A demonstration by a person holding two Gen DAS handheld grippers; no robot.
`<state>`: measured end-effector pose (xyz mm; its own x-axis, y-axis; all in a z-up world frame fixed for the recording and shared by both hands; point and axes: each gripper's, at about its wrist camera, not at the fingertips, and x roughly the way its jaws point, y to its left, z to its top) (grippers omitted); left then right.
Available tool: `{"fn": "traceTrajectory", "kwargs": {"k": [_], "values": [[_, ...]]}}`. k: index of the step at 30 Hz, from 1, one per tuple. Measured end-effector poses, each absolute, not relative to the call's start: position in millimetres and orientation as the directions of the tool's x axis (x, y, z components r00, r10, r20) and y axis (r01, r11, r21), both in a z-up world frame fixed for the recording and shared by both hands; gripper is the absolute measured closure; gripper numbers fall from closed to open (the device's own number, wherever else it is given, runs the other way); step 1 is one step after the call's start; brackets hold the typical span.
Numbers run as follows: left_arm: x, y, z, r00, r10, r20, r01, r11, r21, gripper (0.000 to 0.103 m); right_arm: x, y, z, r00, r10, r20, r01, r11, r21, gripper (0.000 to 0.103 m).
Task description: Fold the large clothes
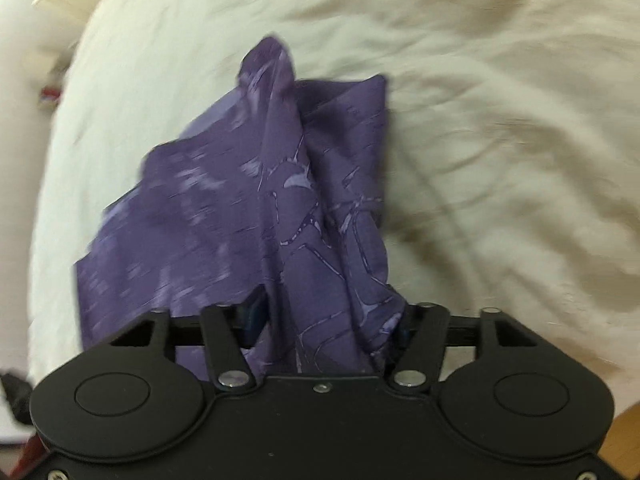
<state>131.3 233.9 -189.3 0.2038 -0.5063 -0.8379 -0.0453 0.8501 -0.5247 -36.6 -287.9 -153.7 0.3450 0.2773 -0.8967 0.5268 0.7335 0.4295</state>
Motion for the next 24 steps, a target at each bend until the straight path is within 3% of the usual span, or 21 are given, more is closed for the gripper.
{"fn": "traceTrajectory", "kwargs": {"k": [5, 8, 10, 12, 18, 24], "values": [[124, 235, -176, 0.272, -0.449, -0.851, 0.049, 0.890, -0.454, 0.056, -48, -267, -148, 0.390, 0.141, -0.910, 0.536, 0.769, 0.349, 0.028], [110, 239, -155, 0.352, -0.444, -0.824, 0.092, 0.893, -0.441, 0.053, -56, -258, -137, 0.454, 0.110, -0.884, 0.534, 0.761, 0.369, 0.017], [101, 237, -140, 0.408, -0.456, -0.791, 0.121, 0.886, -0.448, 0.035, -60, -257, -136, 0.483, 0.109, -0.869, 0.524, 0.759, 0.386, 0.011], [93, 226, -125, 0.464, -0.460, -0.757, 0.158, 0.884, -0.440, 0.027, -63, -258, -130, 0.503, 0.113, -0.857, 0.510, 0.762, 0.400, 0.005], [78, 172, -93, 0.522, -0.475, -0.708, 0.238, 0.878, -0.415, 0.014, -65, -272, -128, 0.518, 0.178, -0.837, 0.464, 0.764, 0.449, 0.001], [71, 97, -101, 0.479, -0.518, -0.709, 0.270, 0.855, -0.442, 0.012, -55, -286, -142, 0.472, 0.269, -0.839, 0.398, 0.785, 0.475, 0.001]]}}
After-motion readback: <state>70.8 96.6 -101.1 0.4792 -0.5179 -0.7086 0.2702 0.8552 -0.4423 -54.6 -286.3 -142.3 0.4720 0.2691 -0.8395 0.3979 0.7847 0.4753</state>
